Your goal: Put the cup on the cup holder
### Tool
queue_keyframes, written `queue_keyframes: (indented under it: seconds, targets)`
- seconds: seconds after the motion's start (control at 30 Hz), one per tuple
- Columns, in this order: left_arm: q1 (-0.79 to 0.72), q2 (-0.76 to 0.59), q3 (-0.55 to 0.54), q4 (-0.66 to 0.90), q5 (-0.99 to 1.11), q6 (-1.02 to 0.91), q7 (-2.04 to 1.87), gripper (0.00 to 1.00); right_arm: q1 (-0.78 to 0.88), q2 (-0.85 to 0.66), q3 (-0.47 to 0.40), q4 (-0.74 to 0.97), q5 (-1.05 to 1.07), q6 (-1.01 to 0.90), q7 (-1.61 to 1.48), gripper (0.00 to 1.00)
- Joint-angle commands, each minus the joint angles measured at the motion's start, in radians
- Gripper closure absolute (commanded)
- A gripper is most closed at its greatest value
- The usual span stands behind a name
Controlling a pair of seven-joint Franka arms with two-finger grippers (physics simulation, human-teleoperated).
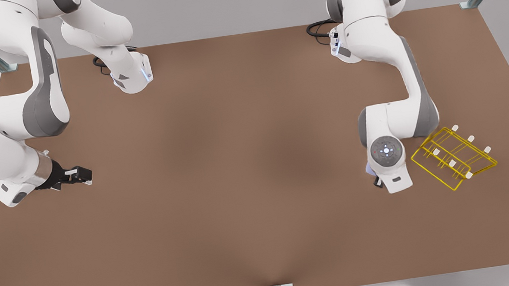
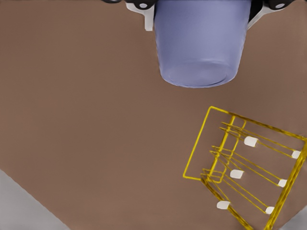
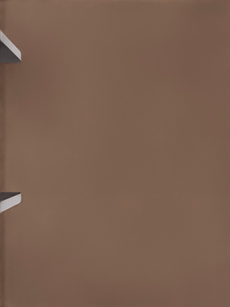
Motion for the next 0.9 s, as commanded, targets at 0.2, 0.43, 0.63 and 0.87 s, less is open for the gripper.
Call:
queue_keyframes:
  seconds: [0.2, 0.43, 0.63, 0.87]
  targets:
    - [-0.181, 0.308, 0.406, -0.073, 0.003, 0.085, -0.188, 0.44, 0.003, 0.001, 0.0, 0.001, 0.001, -0.002, -0.005, 0.0]
    - [-0.175, 0.455, 0.487, -0.247, 0.049, 0.349, -0.202, 0.43, 0.001, -0.001, 0.0, 0.001, 0.001, -0.002, -0.006, 0.0]
    - [-0.177, 0.484, 0.499, -0.297, 0.046, 0.418, -0.292, 0.42, 0.0, 0.001, 0.0, 0.001, 0.001, -0.002, -0.006, 0.0]
    - [-0.161, 0.509, 0.501, -0.297, 0.05, 0.419, -0.372, 0.36, 0.0, 0.001, 0.0, 0.001, 0.001, -0.001, -0.008, 0.0]
